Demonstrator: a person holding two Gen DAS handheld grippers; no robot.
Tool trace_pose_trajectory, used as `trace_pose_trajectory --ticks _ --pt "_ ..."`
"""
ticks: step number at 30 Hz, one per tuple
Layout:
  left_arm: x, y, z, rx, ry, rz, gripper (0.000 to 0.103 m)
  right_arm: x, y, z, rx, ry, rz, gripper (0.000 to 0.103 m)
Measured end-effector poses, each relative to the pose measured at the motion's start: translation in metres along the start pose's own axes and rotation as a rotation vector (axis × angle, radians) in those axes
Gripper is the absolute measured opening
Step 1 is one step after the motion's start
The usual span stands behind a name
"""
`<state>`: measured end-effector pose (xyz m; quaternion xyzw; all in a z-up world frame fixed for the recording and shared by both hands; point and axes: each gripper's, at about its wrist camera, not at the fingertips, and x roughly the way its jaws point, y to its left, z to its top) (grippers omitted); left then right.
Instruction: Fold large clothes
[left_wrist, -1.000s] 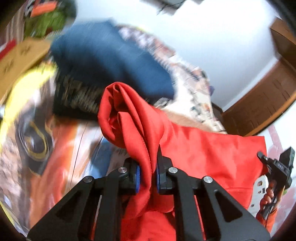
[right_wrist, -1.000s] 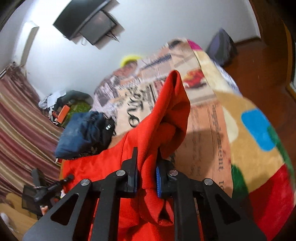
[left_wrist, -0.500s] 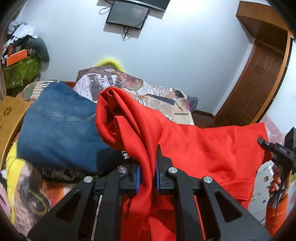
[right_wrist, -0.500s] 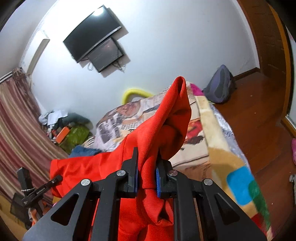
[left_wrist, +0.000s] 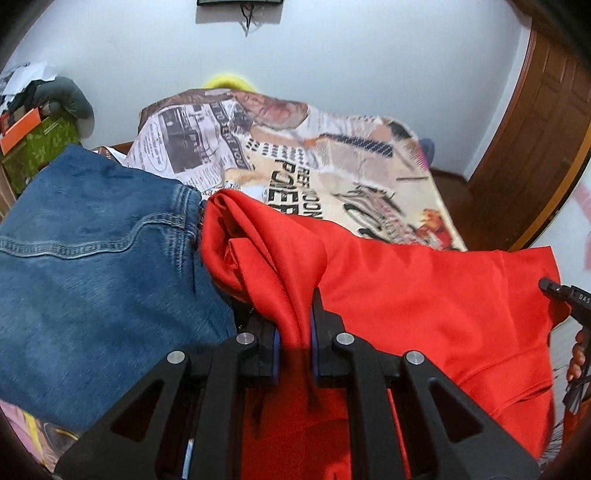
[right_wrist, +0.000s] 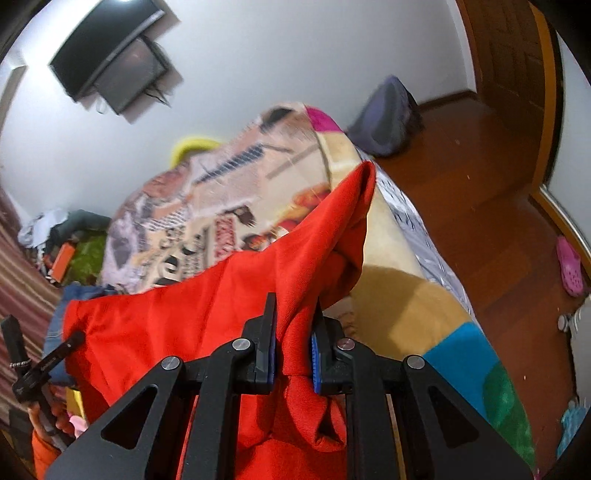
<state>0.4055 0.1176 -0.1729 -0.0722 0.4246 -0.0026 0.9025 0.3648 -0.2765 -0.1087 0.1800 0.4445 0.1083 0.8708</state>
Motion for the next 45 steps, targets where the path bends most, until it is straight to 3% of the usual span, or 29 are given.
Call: trace_pose_trajectory --ticks 8,15,20,23,30,33,38,45 --pt "0.01 0.003 -0.005 0.004 0.036 0.027 0.015 -0.002 -0.003 -0.007 -0.054 0.034 -0.05 0.018" --pt "-0.027 -0.005 -0.015 0.063 0.01 0.075 0.021 -0.04 0.007 -0.016 -0.109 0.008 -0.067 0.023" --pt "-0.069 -0.008 -0.029 0.107 -0.038 0.105 0.051 -0.08 0.023 -0.027 -0.171 -0.03 -0.036 0.042" --pt "-0.093 -0.006 -0.042 0.12 -0.055 0.103 0.056 -0.108 0.033 -0.041 -0.223 -0.062 -0.026 0.052" --pt "-0.137 0.004 -0.08 0.131 -0.07 0.115 0.067 -0.142 0.047 -0.079 -0.288 -0.053 -0.036 0.055" --pt "-0.146 0.012 -0.098 0.119 -0.051 0.108 0.071 -0.149 0.046 -0.098 -0.3 -0.045 -0.056 0.068" --pt "-0.141 0.039 -0.136 0.061 0.036 0.096 0.074 -0.153 0.039 -0.126 -0.28 -0.011 -0.079 0.069" --pt "-0.115 0.084 -0.195 -0.102 0.214 0.043 0.074 -0.15 0.011 -0.17 -0.165 0.071 -0.101 0.069"
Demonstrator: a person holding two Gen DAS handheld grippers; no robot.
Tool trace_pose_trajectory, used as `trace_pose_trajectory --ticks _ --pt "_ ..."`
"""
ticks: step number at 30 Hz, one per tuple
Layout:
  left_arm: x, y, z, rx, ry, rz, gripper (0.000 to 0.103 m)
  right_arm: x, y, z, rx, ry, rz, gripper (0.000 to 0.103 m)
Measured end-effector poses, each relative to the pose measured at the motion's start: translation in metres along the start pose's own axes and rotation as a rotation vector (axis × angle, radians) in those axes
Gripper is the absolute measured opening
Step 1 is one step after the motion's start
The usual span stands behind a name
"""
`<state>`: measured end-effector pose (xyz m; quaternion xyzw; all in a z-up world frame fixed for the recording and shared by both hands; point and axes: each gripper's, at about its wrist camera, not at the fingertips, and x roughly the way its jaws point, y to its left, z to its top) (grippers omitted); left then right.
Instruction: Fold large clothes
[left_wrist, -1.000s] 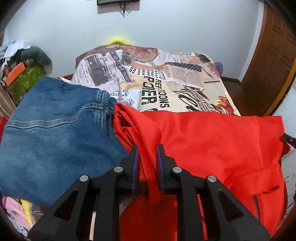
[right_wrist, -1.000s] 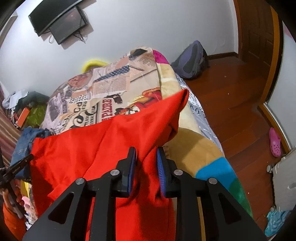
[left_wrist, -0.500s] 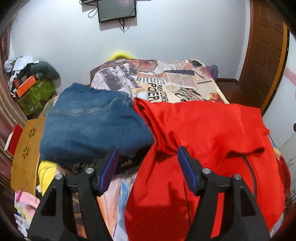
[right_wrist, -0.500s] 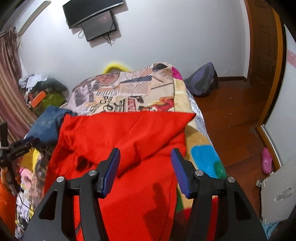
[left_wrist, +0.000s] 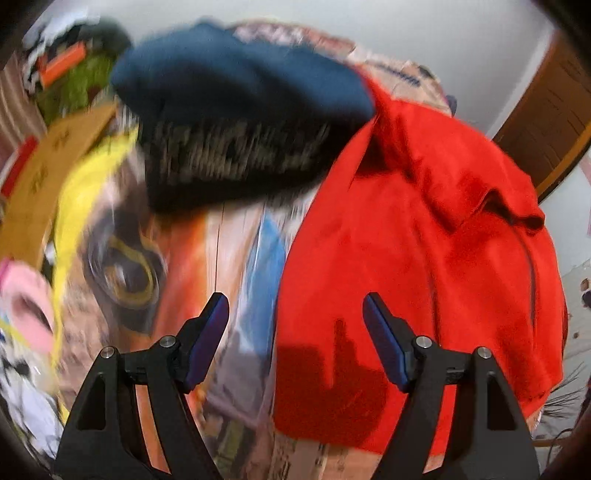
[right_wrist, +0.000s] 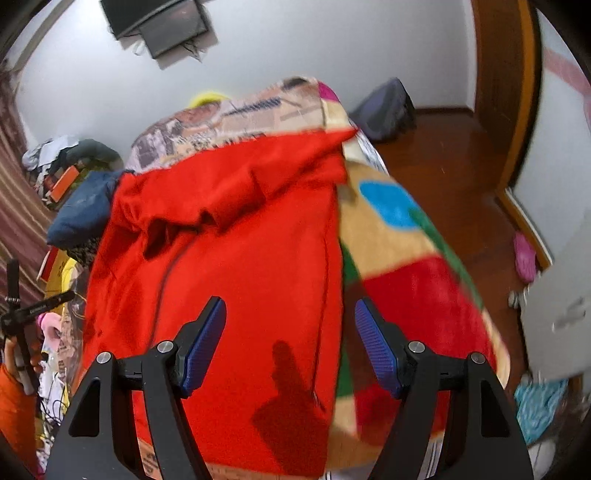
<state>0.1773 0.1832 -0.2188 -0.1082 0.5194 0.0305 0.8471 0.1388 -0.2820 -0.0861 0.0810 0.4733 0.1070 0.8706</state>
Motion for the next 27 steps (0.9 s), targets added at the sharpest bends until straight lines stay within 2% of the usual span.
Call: trace_pose_trajectory --ticks 5,10,15,17,18,19,21,23,24,25,26,27 --pt "0.026 0.016 -0.03 -0.071 0.092 -0.054 0.074 0.015 -0.015 -0.027 0.102 0.079 0.009 0.069" --pt "0.058 0.026 -0.055 -0.202 0.183 -0.201 0.074 0.031 -0.022 -0.045 0.165 0.136 0.024 0.069" --pt "0.065 0.035 -0.066 -0.323 0.169 -0.313 0.075 0.032 -0.015 -0.048 0.174 0.086 0.004 0.07" --pt "0.063 0.03 -0.066 -0.31 0.161 -0.317 0.075 0.033 -0.014 -0.049 0.174 0.073 -0.002 0.067" --pt "0.061 0.025 -0.066 -0.293 0.155 -0.32 0.074 0.032 -0.013 -0.05 0.17 0.068 -0.005 0.062" --pt "0.058 0.02 -0.066 -0.272 0.149 -0.326 0.071 0.032 -0.012 -0.051 0.164 0.066 -0.01 0.059" --pt "0.053 0.014 -0.063 -0.236 0.135 -0.327 0.059 0.03 -0.01 -0.051 0.146 0.057 -0.021 0.043" --pt "0.047 0.007 -0.062 -0.209 0.126 -0.34 0.036 0.029 -0.009 -0.052 0.142 0.055 -0.02 0.027" --pt "0.043 0.002 -0.061 -0.193 0.122 -0.354 0.028 0.028 -0.01 -0.052 0.144 0.057 -0.013 0.024" --pt "0.04 -0.002 -0.059 -0.179 0.118 -0.368 0.011 0.028 -0.011 -0.052 0.147 0.055 -0.009 0.022" --pt "0.037 -0.006 -0.058 -0.169 0.116 -0.377 0.003 0.026 -0.012 -0.052 0.151 0.051 0.004 0.016" --pt "0.032 -0.011 -0.056 -0.158 0.103 -0.38 0.003 0.025 -0.012 -0.052 0.159 0.047 0.03 0.015"
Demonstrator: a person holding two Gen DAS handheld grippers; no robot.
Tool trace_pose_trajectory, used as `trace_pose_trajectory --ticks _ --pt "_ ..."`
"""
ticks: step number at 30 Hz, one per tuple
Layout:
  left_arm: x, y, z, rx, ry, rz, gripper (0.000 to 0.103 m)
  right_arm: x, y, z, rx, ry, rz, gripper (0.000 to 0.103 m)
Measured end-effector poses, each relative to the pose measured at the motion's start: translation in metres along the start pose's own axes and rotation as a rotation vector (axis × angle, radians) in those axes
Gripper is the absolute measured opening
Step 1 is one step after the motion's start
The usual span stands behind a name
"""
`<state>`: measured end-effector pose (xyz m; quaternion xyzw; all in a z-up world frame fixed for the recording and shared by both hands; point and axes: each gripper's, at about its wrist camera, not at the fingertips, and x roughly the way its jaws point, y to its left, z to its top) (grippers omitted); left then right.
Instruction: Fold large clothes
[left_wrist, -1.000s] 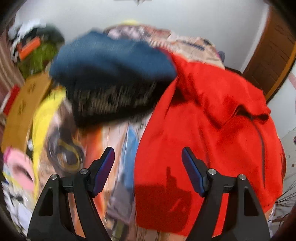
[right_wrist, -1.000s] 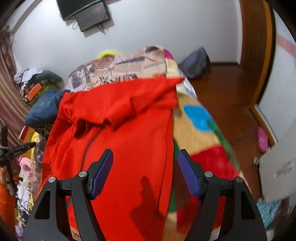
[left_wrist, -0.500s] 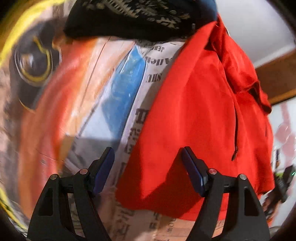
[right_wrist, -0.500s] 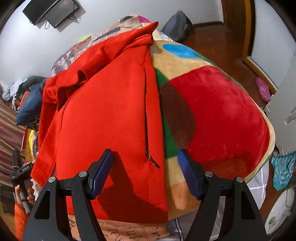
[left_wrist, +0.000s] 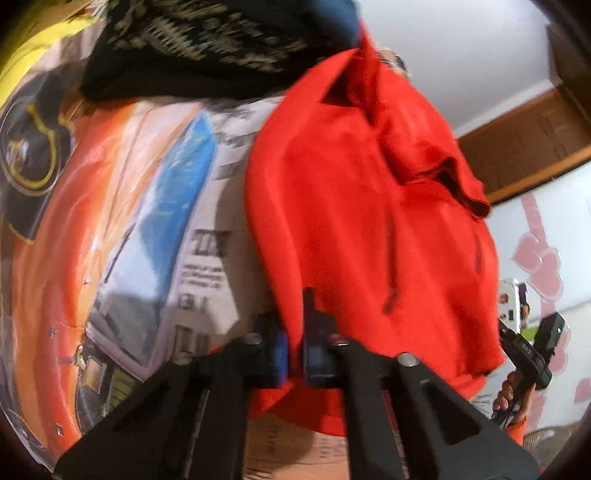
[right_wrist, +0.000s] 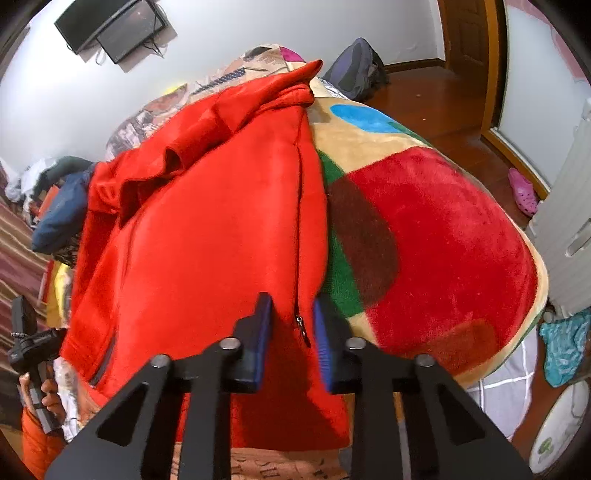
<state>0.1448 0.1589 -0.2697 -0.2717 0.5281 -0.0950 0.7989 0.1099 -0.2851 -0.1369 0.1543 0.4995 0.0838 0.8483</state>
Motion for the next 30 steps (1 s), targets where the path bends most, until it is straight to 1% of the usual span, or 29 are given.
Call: trace_pose_trajectory --ticks 2,4,7,10,12,14,16,18,20,23,26,28,30 --pt "-0.009 -0.014 0.003 0.025 -0.03 -0.007 0.003 -0.006 0.001 0.003 0.026 -0.012 0.048 0.015" --pt "-0.024 -0.029 0.008 0.043 -0.072 -0.042 0.003 -0.013 0.002 0.008 0.04 -0.03 0.092 0.014" --pt "-0.045 -0.049 0.028 0.069 -0.134 -0.09 0.003 -0.025 0.01 0.022 0.022 -0.058 0.139 0.014" --pt "-0.064 -0.066 0.049 0.108 -0.182 -0.116 0.003 -0.035 0.022 0.04 -0.016 -0.091 0.182 0.013" --pt "-0.079 -0.079 0.067 0.148 -0.218 -0.13 0.003 -0.038 0.03 0.058 -0.033 -0.11 0.215 0.013" --pt "-0.093 -0.093 0.084 0.185 -0.25 -0.14 0.003 -0.038 0.038 0.073 -0.054 -0.134 0.223 0.013" --pt "-0.097 -0.108 0.106 0.211 -0.273 -0.154 0.003 -0.037 0.045 0.088 -0.072 -0.16 0.231 0.013" --pt "-0.096 -0.121 0.125 0.223 -0.285 -0.164 0.003 -0.032 0.053 0.11 -0.086 -0.189 0.234 0.013" --pt "-0.091 -0.133 0.148 0.24 -0.302 -0.143 0.003 -0.027 0.055 0.129 -0.088 -0.209 0.233 0.013" --pt "-0.074 -0.149 0.189 0.26 -0.331 -0.08 0.003 -0.017 0.054 0.163 -0.072 -0.246 0.227 0.013" --pt "-0.051 -0.153 0.231 0.236 -0.347 -0.021 0.003 0.0 0.048 0.2 -0.024 -0.266 0.213 0.013" --pt "-0.03 -0.149 0.258 0.212 -0.353 0.035 0.003 0.014 0.043 0.219 0.001 -0.267 0.187 0.013" --pt "-0.004 -0.142 0.284 0.19 -0.353 0.131 0.003 0.042 0.037 0.239 0.024 -0.249 0.143 0.013"
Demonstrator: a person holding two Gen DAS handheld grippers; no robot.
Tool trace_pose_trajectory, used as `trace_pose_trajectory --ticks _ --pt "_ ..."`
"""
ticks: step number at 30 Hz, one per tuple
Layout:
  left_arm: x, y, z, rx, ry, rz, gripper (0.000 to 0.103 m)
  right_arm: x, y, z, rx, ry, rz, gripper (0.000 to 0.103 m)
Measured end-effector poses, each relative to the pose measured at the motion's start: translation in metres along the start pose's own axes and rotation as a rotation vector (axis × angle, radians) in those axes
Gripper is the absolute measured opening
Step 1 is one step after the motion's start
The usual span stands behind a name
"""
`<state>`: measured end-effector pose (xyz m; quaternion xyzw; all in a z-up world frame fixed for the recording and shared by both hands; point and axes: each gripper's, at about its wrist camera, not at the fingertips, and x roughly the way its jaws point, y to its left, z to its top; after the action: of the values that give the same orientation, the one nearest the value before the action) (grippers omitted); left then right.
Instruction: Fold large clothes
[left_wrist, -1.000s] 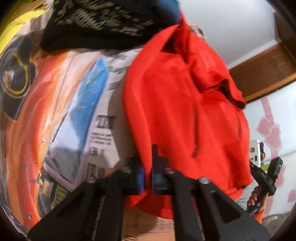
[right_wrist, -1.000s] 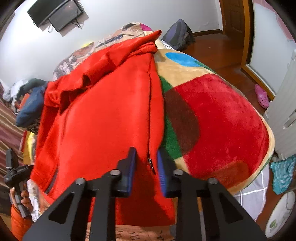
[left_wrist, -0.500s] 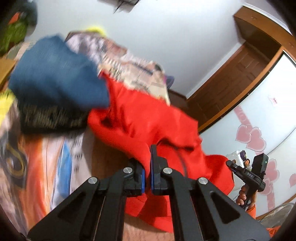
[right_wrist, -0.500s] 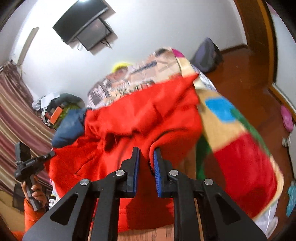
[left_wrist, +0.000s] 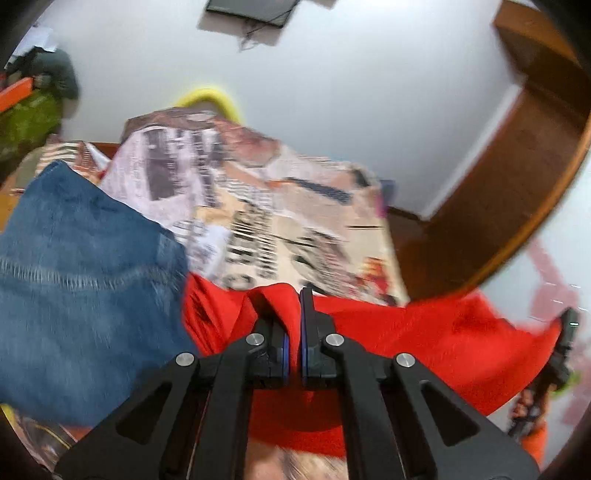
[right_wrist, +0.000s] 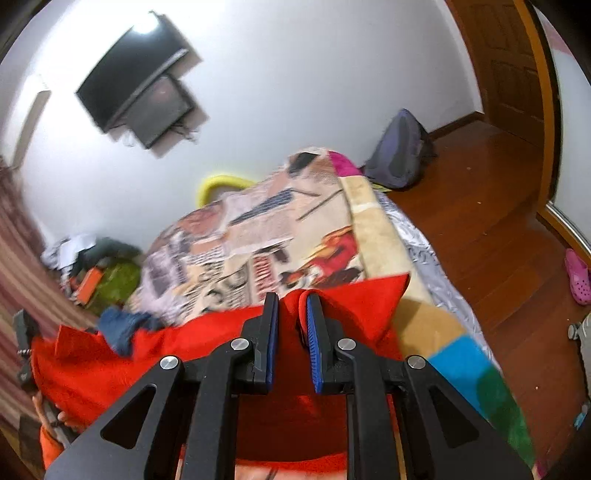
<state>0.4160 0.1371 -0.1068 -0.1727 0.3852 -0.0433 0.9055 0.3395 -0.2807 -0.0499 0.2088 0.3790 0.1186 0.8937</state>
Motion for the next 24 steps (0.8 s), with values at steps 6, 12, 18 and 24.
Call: trace_pose_trajectory --ticks 6,12,18,24 --pt "0.056 0.022 0.004 -0.032 0.099 0.089 0.011 0.023 -0.022 0.012 0.02 -0.029 -0.181 0.019" --pt "0.034 0.008 -0.008 0.053 0.035 0.141 0.046 -0.013 -0.029 0.009 0.052 -0.049 -0.107 0.043" --pt "-0.012 -0.01 -0.024 0.117 -0.037 0.16 0.065 -0.032 -0.02 -0.014 -0.024 0.026 -0.132 0.074" --pt "-0.028 -0.005 -0.068 0.106 0.021 0.148 0.07 -0.035 -0.02 -0.05 -0.043 0.125 -0.12 0.075"
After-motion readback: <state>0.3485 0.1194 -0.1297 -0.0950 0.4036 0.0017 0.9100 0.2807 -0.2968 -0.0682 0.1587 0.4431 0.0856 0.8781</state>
